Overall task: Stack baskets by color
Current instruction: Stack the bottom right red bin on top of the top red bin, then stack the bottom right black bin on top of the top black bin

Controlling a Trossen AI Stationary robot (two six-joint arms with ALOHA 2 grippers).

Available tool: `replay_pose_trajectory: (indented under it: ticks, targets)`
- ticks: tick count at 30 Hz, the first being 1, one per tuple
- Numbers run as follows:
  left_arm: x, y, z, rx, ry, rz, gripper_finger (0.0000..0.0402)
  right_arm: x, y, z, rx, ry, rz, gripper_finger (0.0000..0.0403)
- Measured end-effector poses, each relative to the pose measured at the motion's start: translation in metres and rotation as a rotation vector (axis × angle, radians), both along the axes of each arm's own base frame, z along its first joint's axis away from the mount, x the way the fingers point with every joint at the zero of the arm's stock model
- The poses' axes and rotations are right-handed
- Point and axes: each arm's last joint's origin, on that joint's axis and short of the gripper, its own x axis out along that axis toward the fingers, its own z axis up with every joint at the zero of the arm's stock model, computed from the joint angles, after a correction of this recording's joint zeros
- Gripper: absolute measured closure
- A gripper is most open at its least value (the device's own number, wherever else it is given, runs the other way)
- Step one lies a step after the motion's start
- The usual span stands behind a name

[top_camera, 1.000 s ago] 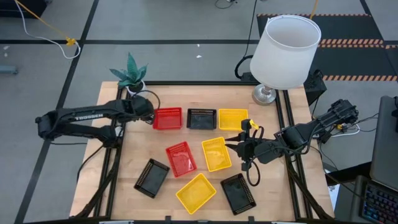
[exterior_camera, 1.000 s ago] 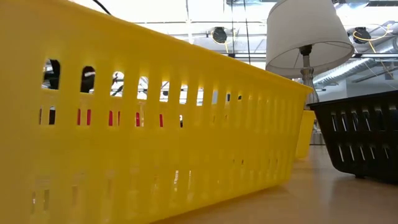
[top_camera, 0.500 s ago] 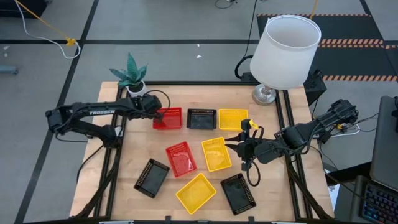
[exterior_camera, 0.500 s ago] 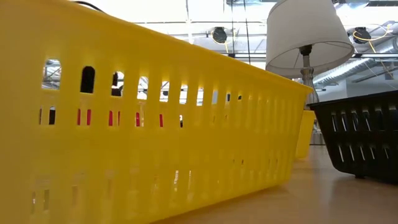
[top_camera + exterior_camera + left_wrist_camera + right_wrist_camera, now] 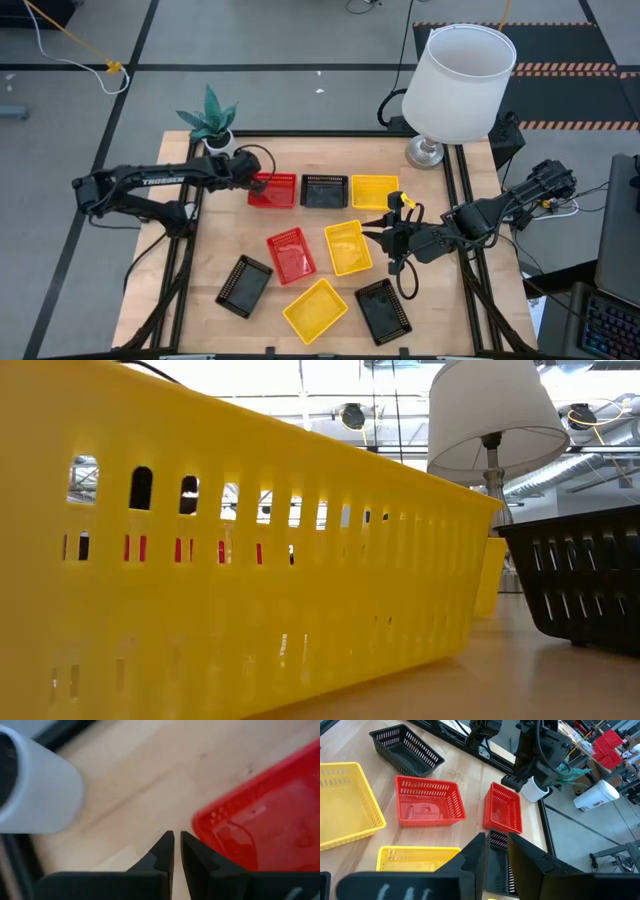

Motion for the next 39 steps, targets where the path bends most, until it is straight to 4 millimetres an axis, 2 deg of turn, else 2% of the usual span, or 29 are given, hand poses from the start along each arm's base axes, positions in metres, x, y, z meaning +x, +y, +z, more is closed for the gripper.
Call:
replay_pose_trajectory:
  ticks: [4,8,14,17,21,26,31,39]
  targets:
    - [-0.004,-0.003,0.024,0.077,-0.059,-0.004,0.039,0.0,0.0,0.0,0.005,0.0,-0.003,0.033]
    - [-0.007,-0.019,0.05,0.137,-0.179,-0.111,0.0396,-0.001,0.0,-0.001,0.063,-0.002,-0.03,0.033]
    - [-0.016,-0.047,0.074,0.208,-0.3,-0.29,0.039,-0.003,0.009,-0.004,0.354,0.044,0.03,0.033]
    - [-0.019,-0.058,0.081,0.23,-0.346,-0.36,0.0398,-0.008,0.02,-0.012,0.427,0.112,0.01,0.033]
    - [-0.017,-0.068,0.086,0.241,-0.397,-0.427,0.0393,-0.016,0.043,-0.032,0.535,0.297,0.001,0.033]
    - [-0.013,-0.076,0.088,0.259,-0.414,-0.501,0.0379,-0.028,0.081,-0.056,0.643,0.506,0.011,0.033]
    - [-0.011,-0.08,0.09,0.263,-0.444,-0.523,0.0387,-0.037,0.115,-0.082,0.662,0.69,0.051,0.033]
    - [-0.01,-0.085,0.091,0.258,-0.452,-0.551,0.0393,-0.03,0.138,-0.1,0.69,0.713,0.124,0.0316]
